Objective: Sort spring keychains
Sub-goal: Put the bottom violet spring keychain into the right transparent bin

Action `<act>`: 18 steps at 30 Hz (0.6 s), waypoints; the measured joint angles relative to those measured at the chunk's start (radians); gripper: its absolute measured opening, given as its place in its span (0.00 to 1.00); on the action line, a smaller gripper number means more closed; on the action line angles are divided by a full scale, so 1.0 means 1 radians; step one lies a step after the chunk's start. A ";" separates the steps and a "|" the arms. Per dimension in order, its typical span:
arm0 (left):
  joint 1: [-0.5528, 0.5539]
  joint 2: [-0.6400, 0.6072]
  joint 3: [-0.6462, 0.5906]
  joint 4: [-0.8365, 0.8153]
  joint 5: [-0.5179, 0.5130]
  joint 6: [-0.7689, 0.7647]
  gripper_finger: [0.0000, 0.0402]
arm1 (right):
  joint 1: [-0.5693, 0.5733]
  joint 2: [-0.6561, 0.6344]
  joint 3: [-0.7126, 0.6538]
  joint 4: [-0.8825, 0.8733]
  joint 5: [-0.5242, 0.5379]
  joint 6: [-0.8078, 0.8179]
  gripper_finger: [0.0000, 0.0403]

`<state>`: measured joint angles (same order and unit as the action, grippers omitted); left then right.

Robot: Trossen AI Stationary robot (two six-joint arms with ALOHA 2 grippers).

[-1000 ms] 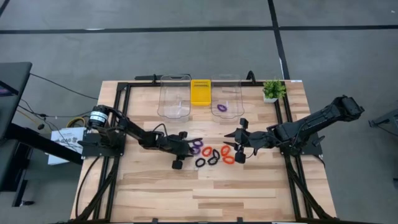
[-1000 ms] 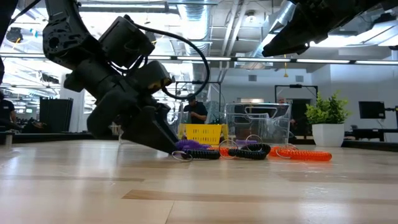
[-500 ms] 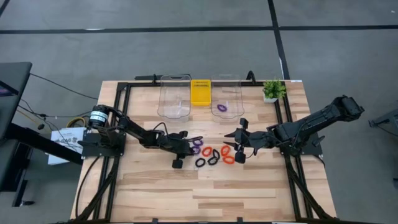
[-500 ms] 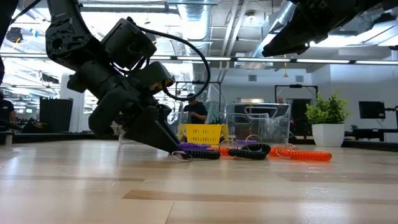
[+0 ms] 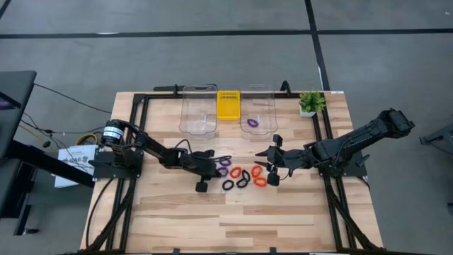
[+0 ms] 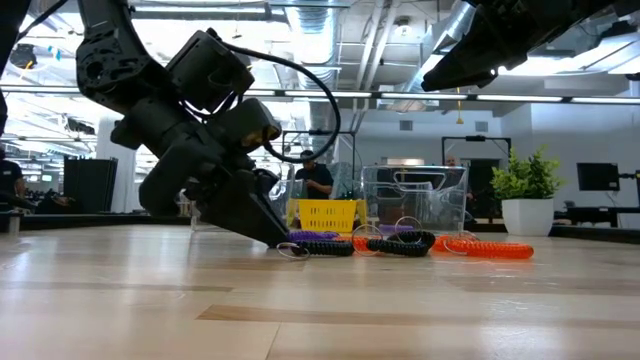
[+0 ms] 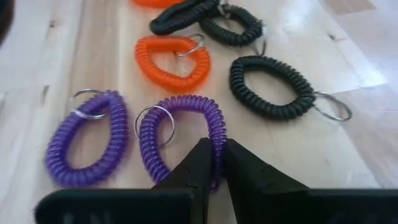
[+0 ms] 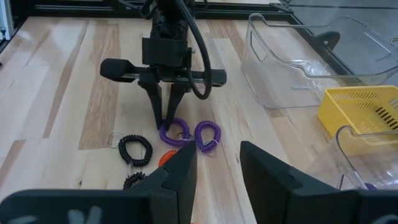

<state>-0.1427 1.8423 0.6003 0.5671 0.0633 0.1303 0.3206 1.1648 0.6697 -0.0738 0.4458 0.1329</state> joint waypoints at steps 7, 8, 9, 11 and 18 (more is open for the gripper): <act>-0.001 -0.003 0.006 -0.002 0.018 0.002 0.08 | 0.000 0.000 0.000 0.000 0.000 0.000 0.28; -0.002 -0.004 0.006 -0.002 0.020 0.002 0.08 | 0.000 0.000 0.000 0.000 0.000 0.000 0.28; -0.002 -0.009 0.006 -0.006 0.024 0.002 0.09 | 0.000 0.000 0.000 0.001 0.000 0.000 0.28; -0.004 -0.019 0.006 -0.008 0.029 0.002 0.09 | 0.000 0.000 0.000 0.003 0.000 0.000 0.28; -0.004 -0.093 0.006 0.001 0.068 -0.005 0.09 | 0.000 0.000 0.000 0.008 0.000 0.000 0.28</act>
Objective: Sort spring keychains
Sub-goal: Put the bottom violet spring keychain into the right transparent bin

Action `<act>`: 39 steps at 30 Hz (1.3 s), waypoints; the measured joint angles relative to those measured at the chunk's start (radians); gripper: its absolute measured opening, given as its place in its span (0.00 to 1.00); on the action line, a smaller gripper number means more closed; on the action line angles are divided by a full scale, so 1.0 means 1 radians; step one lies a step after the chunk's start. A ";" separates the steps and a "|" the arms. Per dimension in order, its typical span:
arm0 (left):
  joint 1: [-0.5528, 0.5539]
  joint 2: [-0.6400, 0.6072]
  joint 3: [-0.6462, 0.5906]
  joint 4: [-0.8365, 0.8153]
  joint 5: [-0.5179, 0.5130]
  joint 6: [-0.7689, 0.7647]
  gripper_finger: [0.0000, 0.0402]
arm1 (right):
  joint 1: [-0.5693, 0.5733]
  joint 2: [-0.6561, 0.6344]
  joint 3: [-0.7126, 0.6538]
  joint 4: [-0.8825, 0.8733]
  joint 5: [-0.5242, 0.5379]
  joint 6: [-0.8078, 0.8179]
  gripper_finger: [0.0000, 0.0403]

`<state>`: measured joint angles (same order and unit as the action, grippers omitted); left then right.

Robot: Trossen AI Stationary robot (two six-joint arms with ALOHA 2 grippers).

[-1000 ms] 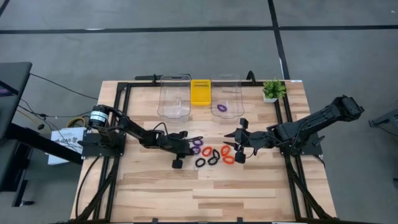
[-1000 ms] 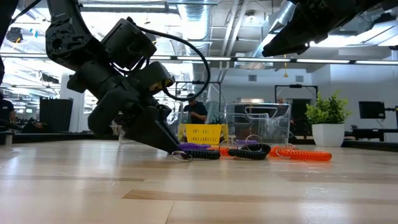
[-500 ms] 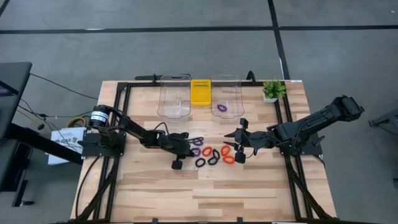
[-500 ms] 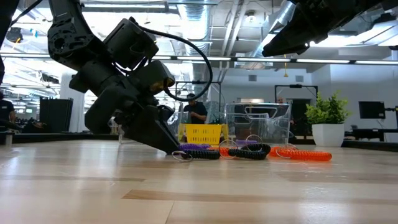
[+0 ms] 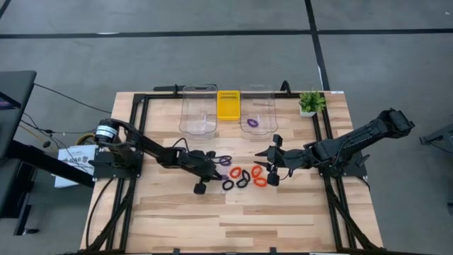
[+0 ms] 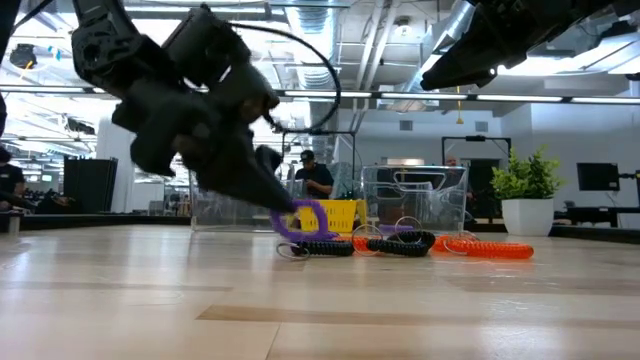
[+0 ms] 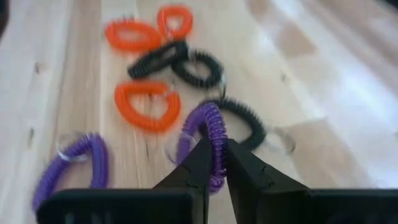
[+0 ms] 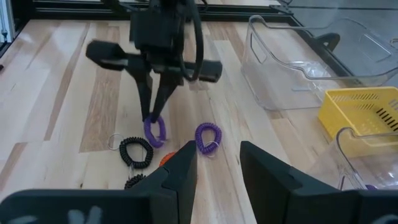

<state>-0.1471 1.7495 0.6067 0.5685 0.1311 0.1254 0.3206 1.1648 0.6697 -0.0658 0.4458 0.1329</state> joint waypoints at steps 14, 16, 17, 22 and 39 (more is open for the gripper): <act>-0.104 -0.169 0.002 0.042 -0.023 0.006 0.10 | 0.000 0.125 0.001 0.240 -0.012 -0.121 0.28; -0.112 -0.180 0.002 0.043 -0.035 0.007 0.10 | 0.000 0.157 0.001 0.297 -0.045 -0.141 0.28; -0.115 -0.185 0.002 0.043 -0.042 0.008 0.10 | -0.002 0.170 0.001 0.323 -0.069 -0.142 0.28; -0.115 -0.193 0.002 0.053 -0.090 0.005 0.10 | -0.002 0.233 0.001 0.450 -0.150 -0.184 0.28; -0.115 -0.193 0.002 0.069 -0.165 -0.003 0.11 | -0.002 0.438 0.153 0.419 -0.209 -0.275 0.33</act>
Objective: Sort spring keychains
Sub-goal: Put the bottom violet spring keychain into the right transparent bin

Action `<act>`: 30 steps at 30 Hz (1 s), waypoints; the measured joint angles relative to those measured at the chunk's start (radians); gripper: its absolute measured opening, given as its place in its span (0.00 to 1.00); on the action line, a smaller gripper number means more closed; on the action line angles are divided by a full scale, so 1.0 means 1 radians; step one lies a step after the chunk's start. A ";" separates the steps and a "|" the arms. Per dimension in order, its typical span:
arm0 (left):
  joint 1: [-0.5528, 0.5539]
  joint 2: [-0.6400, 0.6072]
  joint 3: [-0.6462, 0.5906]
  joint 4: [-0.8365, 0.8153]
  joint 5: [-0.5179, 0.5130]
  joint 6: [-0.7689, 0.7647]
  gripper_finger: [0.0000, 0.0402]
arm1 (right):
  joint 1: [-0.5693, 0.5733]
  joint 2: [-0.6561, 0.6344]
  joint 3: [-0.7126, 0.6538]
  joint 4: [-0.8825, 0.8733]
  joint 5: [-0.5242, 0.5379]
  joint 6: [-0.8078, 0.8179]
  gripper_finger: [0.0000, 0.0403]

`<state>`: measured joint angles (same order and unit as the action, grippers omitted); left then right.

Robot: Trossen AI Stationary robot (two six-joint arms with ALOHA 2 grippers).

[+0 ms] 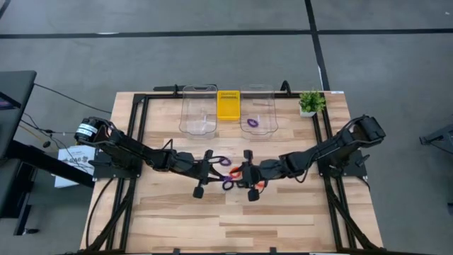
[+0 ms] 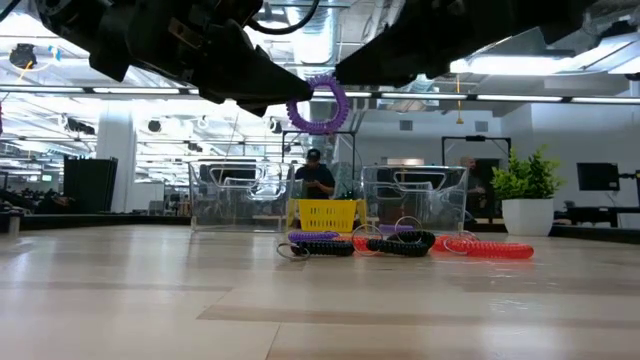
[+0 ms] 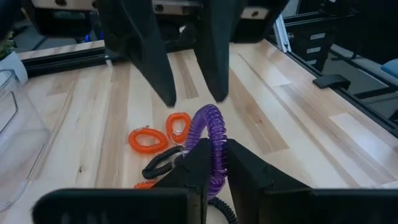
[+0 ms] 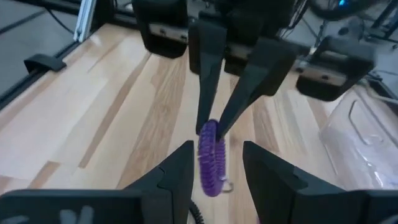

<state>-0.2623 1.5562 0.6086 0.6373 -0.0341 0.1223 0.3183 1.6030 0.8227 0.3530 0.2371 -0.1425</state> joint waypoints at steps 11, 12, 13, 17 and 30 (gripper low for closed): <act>0.000 0.000 0.000 0.000 0.000 0.000 0.11 | -0.010 0.069 0.057 -0.055 -0.003 0.002 0.40; 0.000 0.000 0.000 0.000 0.000 0.000 0.11 | -0.013 0.069 0.058 -0.054 -0.003 0.002 0.40; 0.000 0.000 0.000 0.000 0.000 0.000 0.11 | -0.015 0.069 0.058 -0.053 -0.003 0.003 0.40; 0.000 0.000 0.000 0.000 0.000 0.000 0.11 | -0.027 0.068 0.058 -0.053 -0.003 0.011 0.37; 0.000 0.000 0.000 0.000 0.000 0.000 0.11 | -0.033 0.066 0.058 -0.054 -0.014 0.013 0.03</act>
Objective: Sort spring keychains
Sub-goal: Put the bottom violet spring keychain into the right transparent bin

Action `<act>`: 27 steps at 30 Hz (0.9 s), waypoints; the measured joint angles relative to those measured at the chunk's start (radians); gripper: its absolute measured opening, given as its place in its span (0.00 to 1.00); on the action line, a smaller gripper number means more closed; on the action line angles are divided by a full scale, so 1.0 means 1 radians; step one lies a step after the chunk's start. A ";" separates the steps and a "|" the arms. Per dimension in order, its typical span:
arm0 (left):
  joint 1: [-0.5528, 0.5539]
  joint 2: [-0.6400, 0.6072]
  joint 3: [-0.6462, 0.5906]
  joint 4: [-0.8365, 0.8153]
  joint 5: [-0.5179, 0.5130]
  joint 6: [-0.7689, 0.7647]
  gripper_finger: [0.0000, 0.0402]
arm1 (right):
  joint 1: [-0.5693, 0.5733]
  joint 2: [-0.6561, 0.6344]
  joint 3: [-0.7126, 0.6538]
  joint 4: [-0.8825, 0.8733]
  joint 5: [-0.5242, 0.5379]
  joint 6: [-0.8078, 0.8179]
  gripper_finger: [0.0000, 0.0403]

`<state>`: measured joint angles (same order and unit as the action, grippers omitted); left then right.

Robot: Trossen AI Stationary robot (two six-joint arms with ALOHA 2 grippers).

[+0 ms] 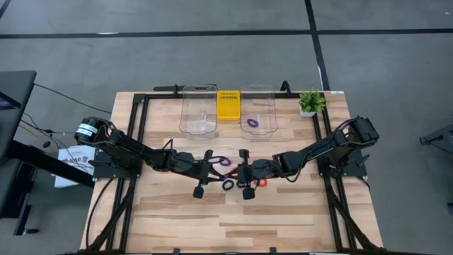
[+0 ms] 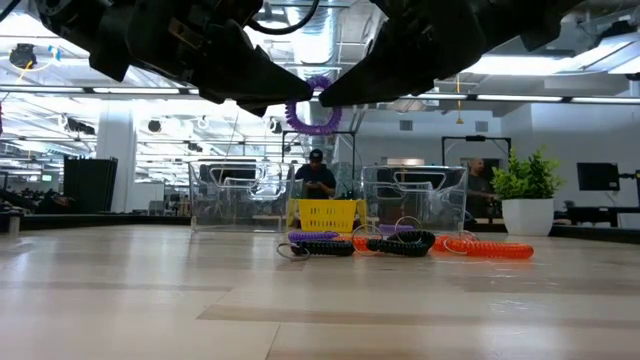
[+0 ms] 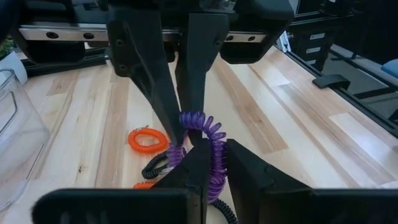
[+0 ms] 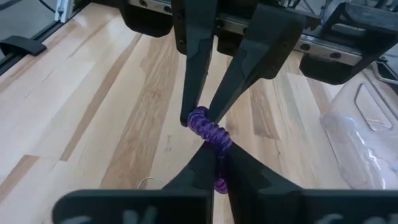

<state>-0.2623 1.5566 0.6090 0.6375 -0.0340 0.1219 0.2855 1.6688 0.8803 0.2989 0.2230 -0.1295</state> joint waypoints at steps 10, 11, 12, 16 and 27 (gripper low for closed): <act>0.000 0.000 0.000 0.014 -0.086 0.000 0.13 | 0.000 -0.001 0.000 0.000 -0.015 -0.001 0.05; 0.000 0.000 0.000 0.014 -0.101 0.000 0.14 | 0.000 -0.001 0.000 0.000 -0.015 -0.002 0.04; 0.000 0.000 0.000 0.014 -0.111 0.000 0.15 | 0.000 -0.001 0.000 0.000 -0.015 -0.002 0.04; 0.000 0.000 0.000 0.015 -0.131 0.000 0.20 | 0.000 -0.001 0.000 -0.002 -0.015 -0.002 0.04; -0.001 0.000 0.000 0.015 -0.131 0.000 0.36 | 0.000 -0.001 0.000 -0.007 -0.015 -0.002 0.05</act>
<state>-0.2632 1.5570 0.6094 0.6521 -0.1650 0.1219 0.2855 1.6680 0.8799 0.2916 0.2085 -0.1314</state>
